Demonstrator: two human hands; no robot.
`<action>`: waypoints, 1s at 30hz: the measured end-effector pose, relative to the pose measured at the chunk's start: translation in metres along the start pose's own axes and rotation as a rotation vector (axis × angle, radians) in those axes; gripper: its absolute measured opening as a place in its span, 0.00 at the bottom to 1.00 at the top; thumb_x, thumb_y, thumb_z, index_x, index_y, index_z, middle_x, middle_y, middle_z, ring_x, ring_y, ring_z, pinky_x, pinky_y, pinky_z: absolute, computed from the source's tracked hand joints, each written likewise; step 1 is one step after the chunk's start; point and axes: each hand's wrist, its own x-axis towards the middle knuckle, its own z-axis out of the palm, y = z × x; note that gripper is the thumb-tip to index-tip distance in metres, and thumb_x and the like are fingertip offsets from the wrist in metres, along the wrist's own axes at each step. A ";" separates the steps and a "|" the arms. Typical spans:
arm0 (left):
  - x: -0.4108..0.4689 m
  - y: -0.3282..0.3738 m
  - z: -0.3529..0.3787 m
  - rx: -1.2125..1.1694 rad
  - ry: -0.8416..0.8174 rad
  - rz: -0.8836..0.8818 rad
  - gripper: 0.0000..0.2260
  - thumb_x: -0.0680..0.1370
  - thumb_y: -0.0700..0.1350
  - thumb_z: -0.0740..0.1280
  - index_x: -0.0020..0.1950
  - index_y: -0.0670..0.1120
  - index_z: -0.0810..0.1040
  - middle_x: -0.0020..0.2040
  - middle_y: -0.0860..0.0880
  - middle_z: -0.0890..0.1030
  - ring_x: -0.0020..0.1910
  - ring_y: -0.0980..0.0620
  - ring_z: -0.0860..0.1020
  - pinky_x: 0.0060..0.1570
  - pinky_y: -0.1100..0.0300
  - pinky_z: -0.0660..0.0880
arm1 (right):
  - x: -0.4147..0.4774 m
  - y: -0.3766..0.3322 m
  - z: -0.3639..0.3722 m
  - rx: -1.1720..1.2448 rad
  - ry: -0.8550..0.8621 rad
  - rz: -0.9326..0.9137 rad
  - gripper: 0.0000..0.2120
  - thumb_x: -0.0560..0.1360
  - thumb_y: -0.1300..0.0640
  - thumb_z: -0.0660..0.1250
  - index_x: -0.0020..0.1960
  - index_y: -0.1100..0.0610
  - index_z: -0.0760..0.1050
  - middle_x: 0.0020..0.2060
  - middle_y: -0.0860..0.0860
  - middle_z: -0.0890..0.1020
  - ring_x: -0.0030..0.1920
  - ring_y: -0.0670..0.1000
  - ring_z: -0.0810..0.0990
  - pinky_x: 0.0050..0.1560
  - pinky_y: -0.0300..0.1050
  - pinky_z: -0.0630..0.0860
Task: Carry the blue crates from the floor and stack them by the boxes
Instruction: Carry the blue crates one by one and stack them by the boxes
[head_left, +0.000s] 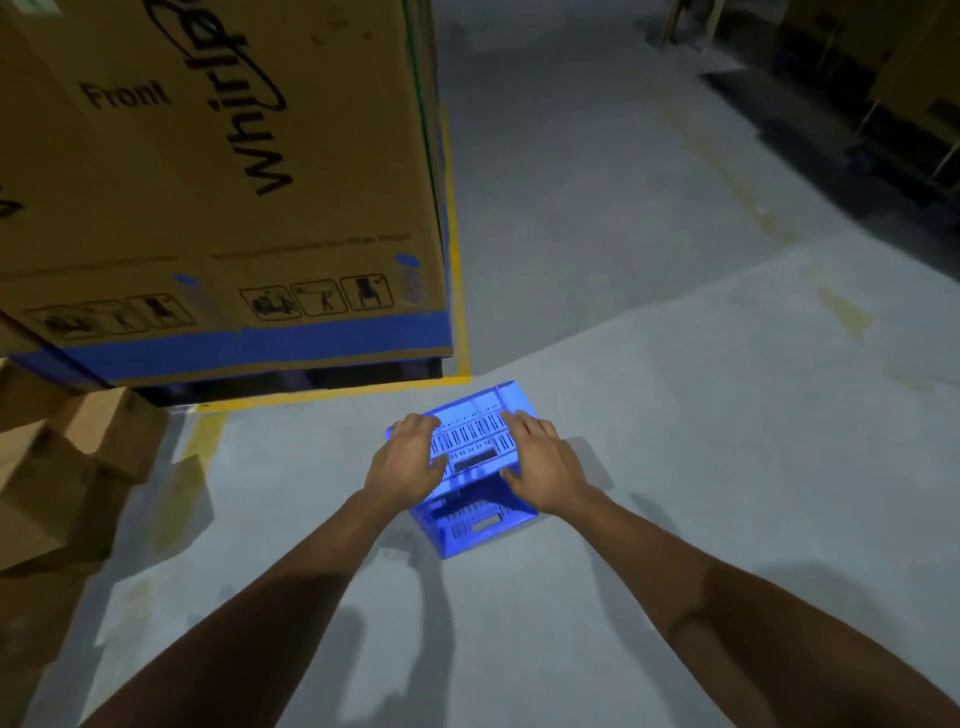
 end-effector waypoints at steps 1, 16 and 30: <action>0.013 -0.013 0.020 0.005 -0.017 0.014 0.23 0.78 0.49 0.66 0.71 0.44 0.67 0.68 0.45 0.70 0.68 0.44 0.67 0.60 0.47 0.72 | 0.014 0.005 0.020 -0.018 -0.003 0.000 0.40 0.74 0.48 0.68 0.79 0.54 0.52 0.77 0.52 0.59 0.75 0.56 0.58 0.68 0.56 0.69; 0.068 -0.139 0.212 0.379 -0.385 -0.014 0.46 0.71 0.62 0.70 0.78 0.61 0.42 0.79 0.44 0.35 0.76 0.31 0.43 0.71 0.37 0.56 | 0.093 0.057 0.216 -0.254 -0.368 0.018 0.53 0.71 0.43 0.71 0.79 0.47 0.34 0.77 0.50 0.30 0.77 0.57 0.32 0.68 0.62 0.68; 0.066 -0.120 0.214 0.570 -0.120 -0.075 0.40 0.66 0.57 0.74 0.75 0.56 0.61 0.67 0.45 0.68 0.61 0.38 0.68 0.64 0.34 0.61 | 0.091 0.047 0.199 -0.276 -0.421 0.082 0.46 0.73 0.50 0.71 0.79 0.43 0.43 0.79 0.49 0.44 0.76 0.60 0.48 0.67 0.61 0.68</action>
